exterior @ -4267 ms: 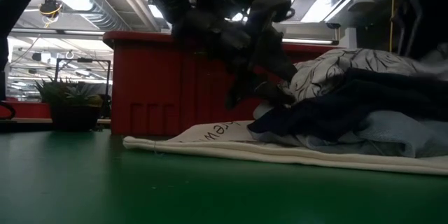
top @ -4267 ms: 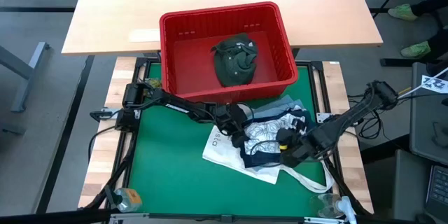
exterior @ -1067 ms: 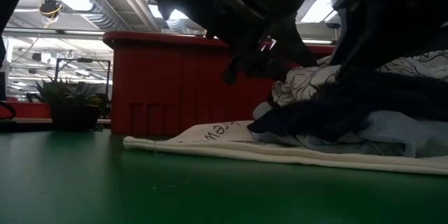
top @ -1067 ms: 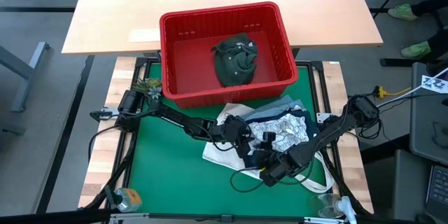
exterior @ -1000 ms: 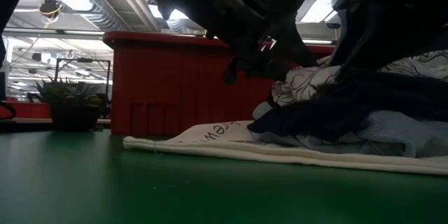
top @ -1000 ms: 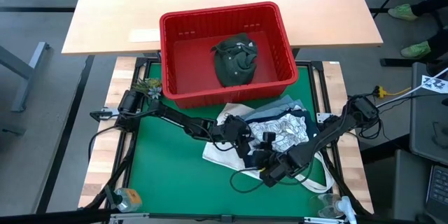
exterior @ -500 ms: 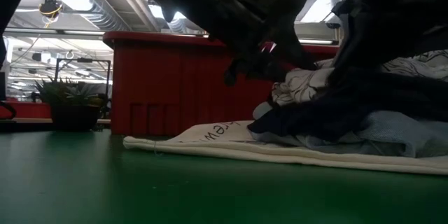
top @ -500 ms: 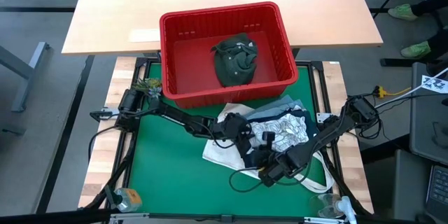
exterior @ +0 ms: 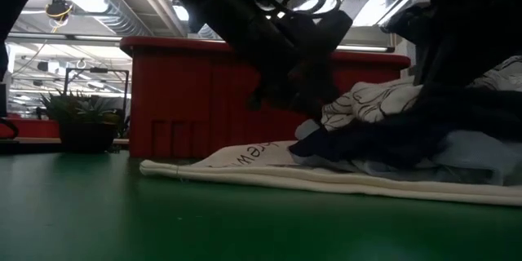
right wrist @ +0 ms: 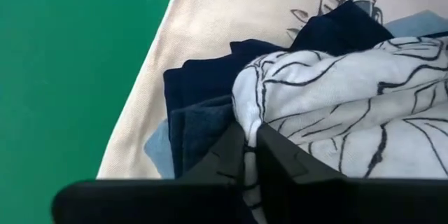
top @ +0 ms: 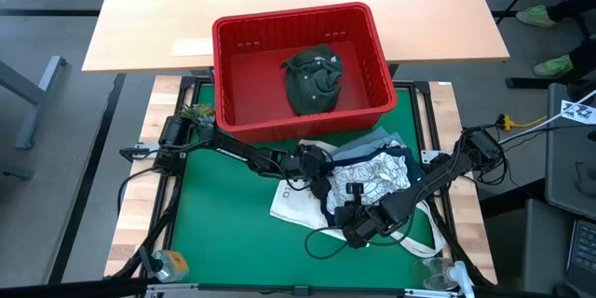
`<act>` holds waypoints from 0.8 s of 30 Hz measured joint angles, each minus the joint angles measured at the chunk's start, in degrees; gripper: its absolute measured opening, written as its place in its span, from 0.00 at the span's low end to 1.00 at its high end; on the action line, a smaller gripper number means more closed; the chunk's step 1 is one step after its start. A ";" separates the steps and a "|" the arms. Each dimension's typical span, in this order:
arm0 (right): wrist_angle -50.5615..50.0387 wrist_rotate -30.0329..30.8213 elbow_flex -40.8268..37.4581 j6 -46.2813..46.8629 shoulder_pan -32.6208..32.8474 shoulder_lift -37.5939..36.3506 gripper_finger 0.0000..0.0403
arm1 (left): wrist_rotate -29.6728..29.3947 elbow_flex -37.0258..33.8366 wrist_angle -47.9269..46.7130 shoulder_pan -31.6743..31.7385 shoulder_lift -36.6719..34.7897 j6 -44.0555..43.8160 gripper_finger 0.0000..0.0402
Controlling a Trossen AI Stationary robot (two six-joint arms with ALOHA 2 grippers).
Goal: Fold laundry
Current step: Fold the patterned white shirt
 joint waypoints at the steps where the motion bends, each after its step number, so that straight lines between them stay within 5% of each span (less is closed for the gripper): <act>1: 0.01 0.34 0.00 0.00 0.02 0.00 0.07 | 0.00 0.00 -0.26 0.18 0.00 0.23 0.38; 24: 0.15 -0.09 0.04 0.38 0.02 0.00 0.08 | -0.22 -0.04 -2.01 -5.18 -8.09 4.63 0.38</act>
